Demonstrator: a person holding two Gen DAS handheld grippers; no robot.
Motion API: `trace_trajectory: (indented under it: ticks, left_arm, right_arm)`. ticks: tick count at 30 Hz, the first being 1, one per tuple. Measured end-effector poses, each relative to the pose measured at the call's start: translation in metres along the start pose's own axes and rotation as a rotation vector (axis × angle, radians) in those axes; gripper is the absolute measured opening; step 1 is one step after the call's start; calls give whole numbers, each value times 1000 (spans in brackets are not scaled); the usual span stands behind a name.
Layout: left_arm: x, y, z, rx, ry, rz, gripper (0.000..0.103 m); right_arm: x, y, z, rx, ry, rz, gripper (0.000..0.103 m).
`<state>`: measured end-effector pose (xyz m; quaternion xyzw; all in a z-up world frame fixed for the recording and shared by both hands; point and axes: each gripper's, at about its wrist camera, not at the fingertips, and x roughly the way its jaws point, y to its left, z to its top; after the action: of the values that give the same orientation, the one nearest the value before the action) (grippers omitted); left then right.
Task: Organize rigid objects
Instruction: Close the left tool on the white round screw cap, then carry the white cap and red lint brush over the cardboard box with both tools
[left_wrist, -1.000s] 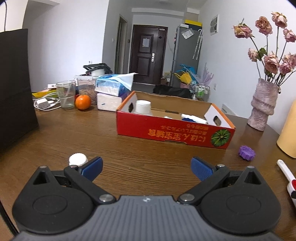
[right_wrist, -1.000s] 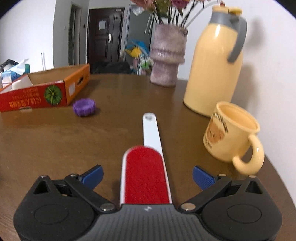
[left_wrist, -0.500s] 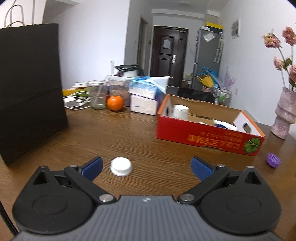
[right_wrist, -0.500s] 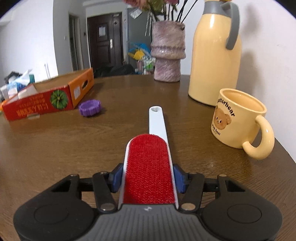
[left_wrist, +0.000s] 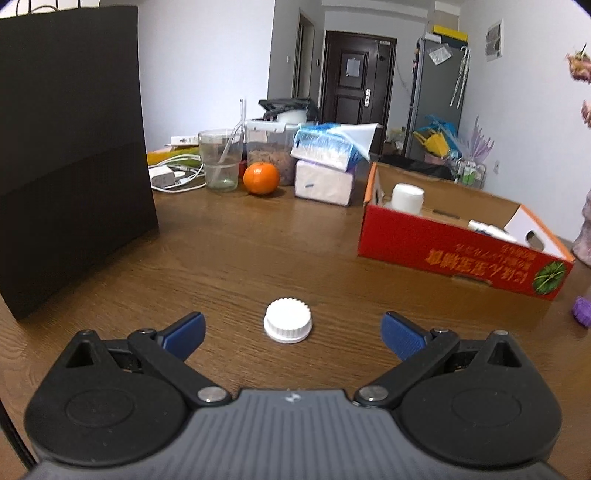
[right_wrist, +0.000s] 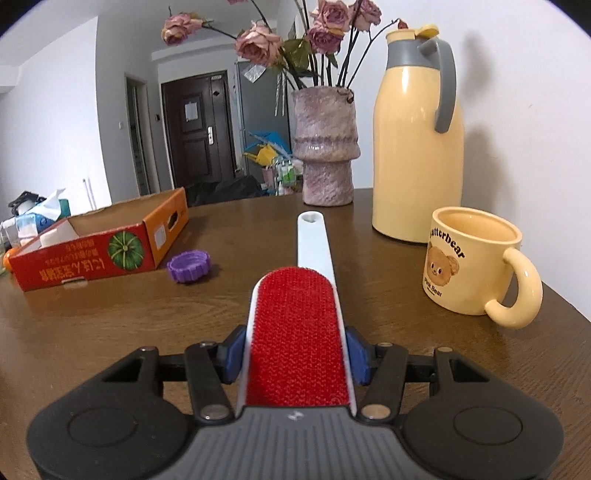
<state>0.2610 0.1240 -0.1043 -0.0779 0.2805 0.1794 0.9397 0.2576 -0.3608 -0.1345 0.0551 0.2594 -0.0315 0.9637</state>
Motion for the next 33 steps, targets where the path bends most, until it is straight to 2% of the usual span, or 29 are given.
trace_trajectory:
  ticks: [7, 13, 18, 20, 22, 27, 29, 33]
  left_arm:
    - [26, 8, -5, -36, 36, 11, 100]
    - [41, 6, -1, -14, 35, 5, 99]
    - [58, 2, 3, 7, 68, -9, 85]
    - [64, 1, 3, 17, 89, -16, 72]
    - [68, -1, 4, 30, 97, -18, 66]
    - [71, -1, 6, 33, 91, -30, 59]
    - [74, 0, 6, 34, 107, -40, 42]
    - [72, 1, 6, 31, 96, -66, 41]
  right_arm:
    - [-2, 9, -1, 20, -42, -30, 55]
    - [-3, 16, -4, 27, -64, -49, 55]
    - [-10, 22, -8, 38, -92, -55, 55]
    - [-10, 25, -9, 30, -93, -54, 55]
    - [-10, 27, -9, 27, -93, -54, 55]
    - [-9, 31, -9, 27, -91, -56, 55]
    - [-9, 31, -9, 28, -90, -57, 55]
    - [-10, 32, -9, 28, -90, -57, 55]
